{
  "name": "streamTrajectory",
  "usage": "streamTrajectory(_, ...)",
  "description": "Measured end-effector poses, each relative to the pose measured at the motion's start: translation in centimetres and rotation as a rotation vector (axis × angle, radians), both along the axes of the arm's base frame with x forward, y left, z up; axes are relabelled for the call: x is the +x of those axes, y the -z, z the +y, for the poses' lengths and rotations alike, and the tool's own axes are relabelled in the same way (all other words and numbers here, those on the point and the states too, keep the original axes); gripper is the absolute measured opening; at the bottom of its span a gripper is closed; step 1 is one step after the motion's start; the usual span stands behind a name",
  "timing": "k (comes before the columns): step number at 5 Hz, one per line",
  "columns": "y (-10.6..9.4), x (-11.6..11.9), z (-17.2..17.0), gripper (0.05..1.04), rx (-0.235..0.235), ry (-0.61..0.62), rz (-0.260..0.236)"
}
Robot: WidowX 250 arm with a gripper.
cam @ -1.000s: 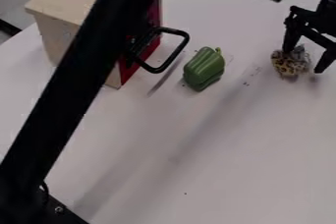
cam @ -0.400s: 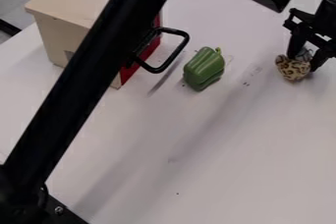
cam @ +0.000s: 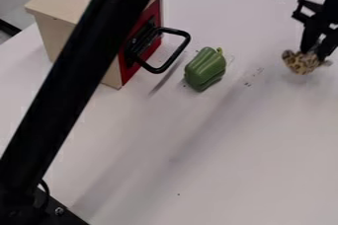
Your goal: Move the thing to the middle right of the table
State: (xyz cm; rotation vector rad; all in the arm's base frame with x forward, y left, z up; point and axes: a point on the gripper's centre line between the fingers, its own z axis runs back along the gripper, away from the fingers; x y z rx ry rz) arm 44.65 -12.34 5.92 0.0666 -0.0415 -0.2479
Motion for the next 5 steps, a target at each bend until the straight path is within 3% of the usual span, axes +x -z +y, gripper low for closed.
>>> streamTrajectory(1, -3.0, -0.3, 0.1, 0.244, -0.057, 0.002, -0.046)
streamTrajectory(2, -4.4, -2.6, 0.8, 0.237, -0.065, 0.003, -0.068)
streamTrajectory(3, -5.0, -7.2, 1.4, 0.236, -0.074, -0.018, -0.071)
streamTrajectory(5, 0.0, -12.8, 3.2, 0.236, -0.028, -0.034, 0.042)
